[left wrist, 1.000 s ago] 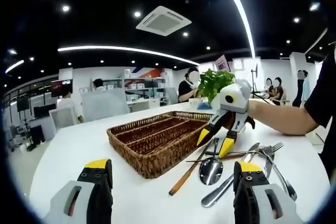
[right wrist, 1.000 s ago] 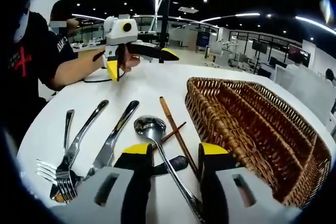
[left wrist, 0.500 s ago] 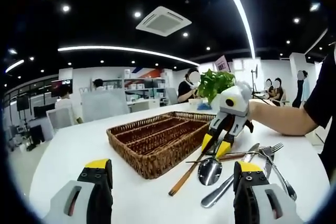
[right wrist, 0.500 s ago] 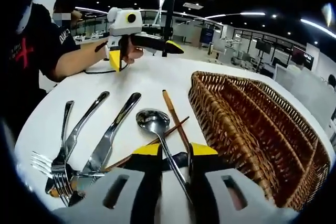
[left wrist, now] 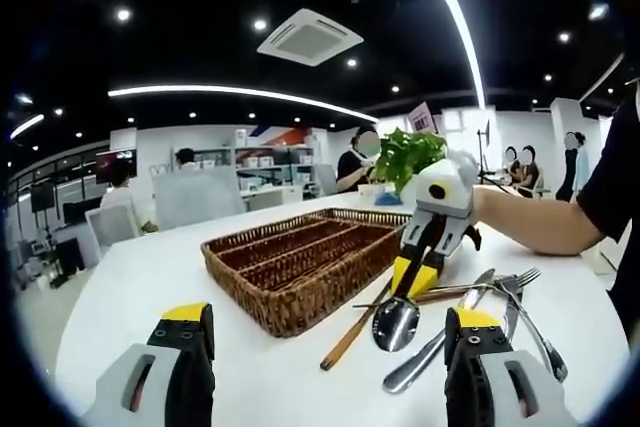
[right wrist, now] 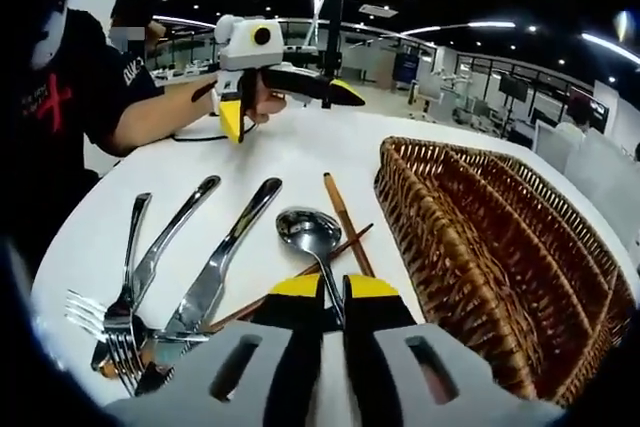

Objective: Arrange the knives, forks, and spoons in their matching storage slots by inserting each utensil handle-first until every utensil is classified and aligned in the correct compartment

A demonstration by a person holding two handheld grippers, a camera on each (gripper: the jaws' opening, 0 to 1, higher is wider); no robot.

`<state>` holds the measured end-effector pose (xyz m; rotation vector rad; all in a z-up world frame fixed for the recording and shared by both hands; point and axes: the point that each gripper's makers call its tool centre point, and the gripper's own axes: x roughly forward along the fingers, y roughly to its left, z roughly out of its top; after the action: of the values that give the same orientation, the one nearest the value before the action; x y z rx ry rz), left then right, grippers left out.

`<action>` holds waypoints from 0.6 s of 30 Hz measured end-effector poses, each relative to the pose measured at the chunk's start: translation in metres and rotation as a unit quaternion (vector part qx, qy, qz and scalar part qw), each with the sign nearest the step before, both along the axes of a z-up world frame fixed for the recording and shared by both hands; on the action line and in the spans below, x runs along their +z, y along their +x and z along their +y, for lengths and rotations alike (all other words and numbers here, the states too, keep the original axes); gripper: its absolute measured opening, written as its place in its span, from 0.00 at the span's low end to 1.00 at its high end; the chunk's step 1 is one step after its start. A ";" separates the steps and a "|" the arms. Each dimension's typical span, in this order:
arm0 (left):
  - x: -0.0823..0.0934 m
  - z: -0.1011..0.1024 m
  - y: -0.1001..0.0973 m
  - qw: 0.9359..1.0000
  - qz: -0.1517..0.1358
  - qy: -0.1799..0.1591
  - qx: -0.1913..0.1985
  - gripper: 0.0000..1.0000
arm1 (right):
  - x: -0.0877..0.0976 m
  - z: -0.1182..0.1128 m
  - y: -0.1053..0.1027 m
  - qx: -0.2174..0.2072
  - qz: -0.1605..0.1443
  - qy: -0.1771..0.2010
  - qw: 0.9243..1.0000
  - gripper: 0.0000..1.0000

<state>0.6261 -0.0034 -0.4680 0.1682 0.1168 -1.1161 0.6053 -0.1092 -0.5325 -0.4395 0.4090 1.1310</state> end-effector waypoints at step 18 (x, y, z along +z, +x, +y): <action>-0.005 -0.004 -0.003 1.000 0.006 0.004 -0.011 1.00 | 0.007 0.003 -0.004 -0.001 0.000 -0.016 1.000 0.00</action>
<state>0.6228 -0.0075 -0.4728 0.1714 0.1304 -1.1386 0.6015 -0.1065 -0.5257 -0.4670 0.4288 1.1241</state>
